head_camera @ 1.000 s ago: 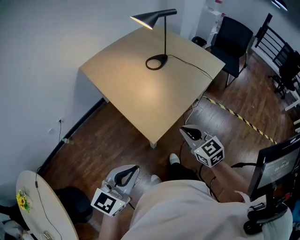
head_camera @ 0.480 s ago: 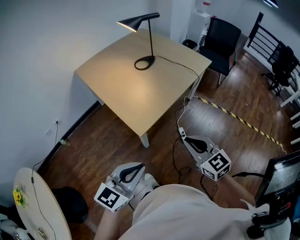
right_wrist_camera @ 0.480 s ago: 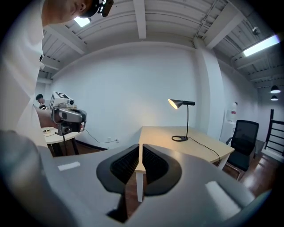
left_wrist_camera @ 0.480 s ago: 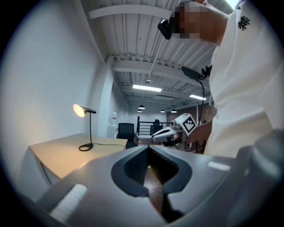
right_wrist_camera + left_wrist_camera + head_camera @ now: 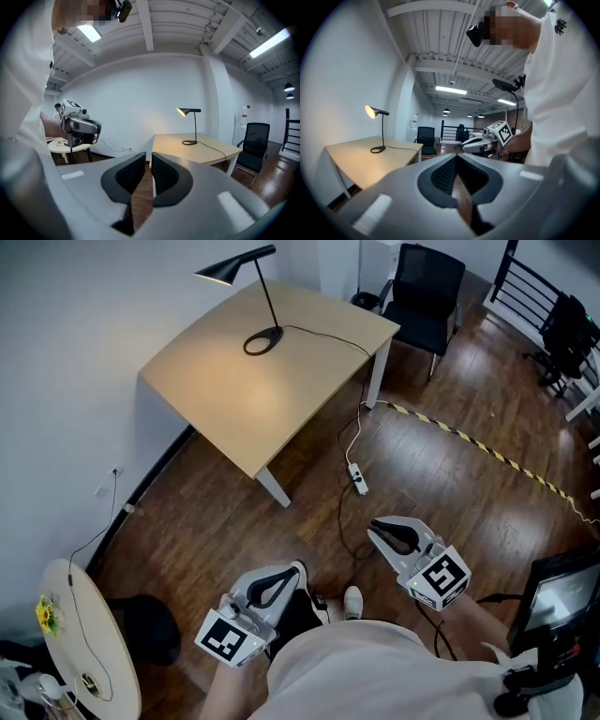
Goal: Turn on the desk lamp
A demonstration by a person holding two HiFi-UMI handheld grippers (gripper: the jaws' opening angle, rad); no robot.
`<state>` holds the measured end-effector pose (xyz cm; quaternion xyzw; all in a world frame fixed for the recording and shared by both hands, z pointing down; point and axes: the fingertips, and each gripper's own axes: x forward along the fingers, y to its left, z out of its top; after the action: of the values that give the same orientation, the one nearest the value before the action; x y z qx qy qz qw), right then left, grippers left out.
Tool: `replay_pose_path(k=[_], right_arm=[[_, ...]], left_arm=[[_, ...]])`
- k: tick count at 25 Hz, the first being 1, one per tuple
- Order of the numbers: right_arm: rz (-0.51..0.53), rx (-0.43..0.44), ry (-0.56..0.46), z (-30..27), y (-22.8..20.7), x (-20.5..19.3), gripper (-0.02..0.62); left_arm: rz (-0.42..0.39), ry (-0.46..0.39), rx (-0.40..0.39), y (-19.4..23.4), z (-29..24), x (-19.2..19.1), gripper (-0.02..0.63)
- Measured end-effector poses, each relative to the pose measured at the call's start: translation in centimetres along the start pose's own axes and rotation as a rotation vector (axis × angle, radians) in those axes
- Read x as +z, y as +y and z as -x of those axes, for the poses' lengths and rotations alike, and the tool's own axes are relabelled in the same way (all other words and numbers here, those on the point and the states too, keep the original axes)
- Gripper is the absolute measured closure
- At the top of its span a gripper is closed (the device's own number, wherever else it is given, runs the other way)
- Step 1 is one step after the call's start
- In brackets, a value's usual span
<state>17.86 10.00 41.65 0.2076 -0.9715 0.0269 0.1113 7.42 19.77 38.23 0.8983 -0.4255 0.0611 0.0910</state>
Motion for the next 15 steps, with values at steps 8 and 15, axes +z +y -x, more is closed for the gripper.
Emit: replay_pose_path(k=[8, 15], right_arm=[[-0.024, -0.072, -0.026, 3.0, 1.0, 0.5, 0.565], [-0.043, -0.128, -0.056, 3.6, 4.6, 2.6, 0.565]], left_arm=[[-0.003, -0.004, -0.073, -2.6, -0.2, 1.5, 0.589], [-0.053, -0.012, -0.144, -3.3, 2.7, 2.3, 0.589]])
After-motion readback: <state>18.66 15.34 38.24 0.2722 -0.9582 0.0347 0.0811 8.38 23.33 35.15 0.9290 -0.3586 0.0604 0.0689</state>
